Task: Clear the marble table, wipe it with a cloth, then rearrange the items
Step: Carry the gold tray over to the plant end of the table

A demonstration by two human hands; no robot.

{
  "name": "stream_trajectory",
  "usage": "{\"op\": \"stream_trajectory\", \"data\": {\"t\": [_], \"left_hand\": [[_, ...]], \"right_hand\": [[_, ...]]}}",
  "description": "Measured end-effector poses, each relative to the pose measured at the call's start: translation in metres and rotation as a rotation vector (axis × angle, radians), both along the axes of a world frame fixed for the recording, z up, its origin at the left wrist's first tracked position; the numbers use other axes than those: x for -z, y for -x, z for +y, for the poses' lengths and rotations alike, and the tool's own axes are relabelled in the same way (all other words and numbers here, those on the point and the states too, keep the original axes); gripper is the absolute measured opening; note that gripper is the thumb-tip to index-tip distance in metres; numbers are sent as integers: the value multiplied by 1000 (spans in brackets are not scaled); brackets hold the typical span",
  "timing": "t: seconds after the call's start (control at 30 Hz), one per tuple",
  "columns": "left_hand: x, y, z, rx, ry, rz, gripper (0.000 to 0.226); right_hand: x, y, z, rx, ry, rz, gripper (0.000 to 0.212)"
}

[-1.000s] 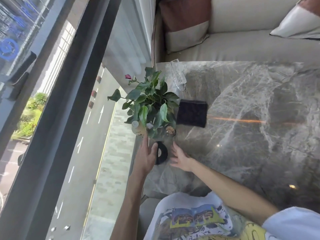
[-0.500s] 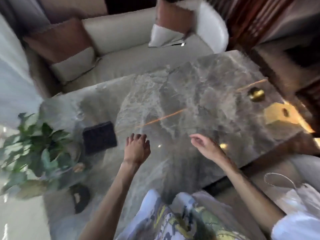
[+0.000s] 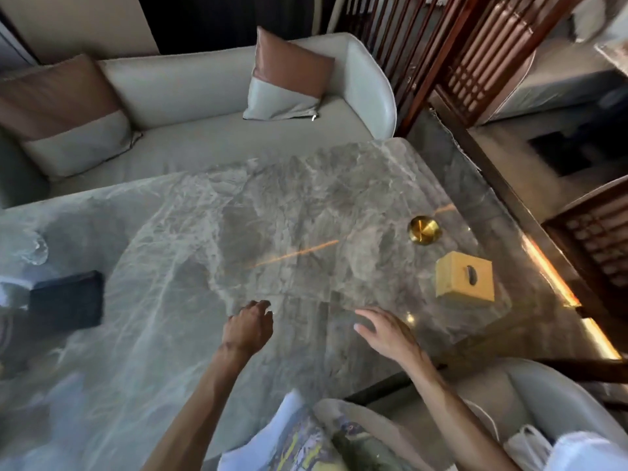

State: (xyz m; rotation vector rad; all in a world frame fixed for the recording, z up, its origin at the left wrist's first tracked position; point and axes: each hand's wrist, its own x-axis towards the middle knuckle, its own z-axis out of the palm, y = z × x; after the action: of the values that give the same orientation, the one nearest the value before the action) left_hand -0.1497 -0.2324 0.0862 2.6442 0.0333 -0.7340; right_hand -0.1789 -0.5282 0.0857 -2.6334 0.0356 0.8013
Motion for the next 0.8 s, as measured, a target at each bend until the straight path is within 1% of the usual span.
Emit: {"op": "stream_trajectory", "data": {"t": [0.07, 0.17, 0.27, 0.33, 0.47, 0.53, 0.6, 0.7, 0.8], "left_hand": [[-2, -3, -20, -11, 22, -3, 40], [0, -18, -45, 26, 38, -31, 40], [6, -44, -75, 126, 57, -37, 39], [5, -56, -100, 148, 53, -21, 36], [6, -88, -159, 93, 70, -15, 27], [9, -110, -195, 69, 81, 9, 28], [12, -134, -232, -15, 108, 28, 29], [20, -176, -292, -157, 183, 39, 27], [38, -212, -349, -246, 226, 107, 25]], "right_hand": [[-2, -8, -21, 6, 7, 2, 48], [-6, -27, -44, 24, 27, -23, 46], [-12, -40, -74, 111, 17, -92, 46], [-20, -47, -102, 186, -39, -116, 45], [-24, -74, -173, 344, -92, -130, 43], [-18, -96, -216, 433, -111, -141, 43], [-10, -128, -258, 506, -146, -121, 45], [12, -184, -302, 545, -177, -100, 47], [42, -226, -327, 561, -205, -50, 48]]}}
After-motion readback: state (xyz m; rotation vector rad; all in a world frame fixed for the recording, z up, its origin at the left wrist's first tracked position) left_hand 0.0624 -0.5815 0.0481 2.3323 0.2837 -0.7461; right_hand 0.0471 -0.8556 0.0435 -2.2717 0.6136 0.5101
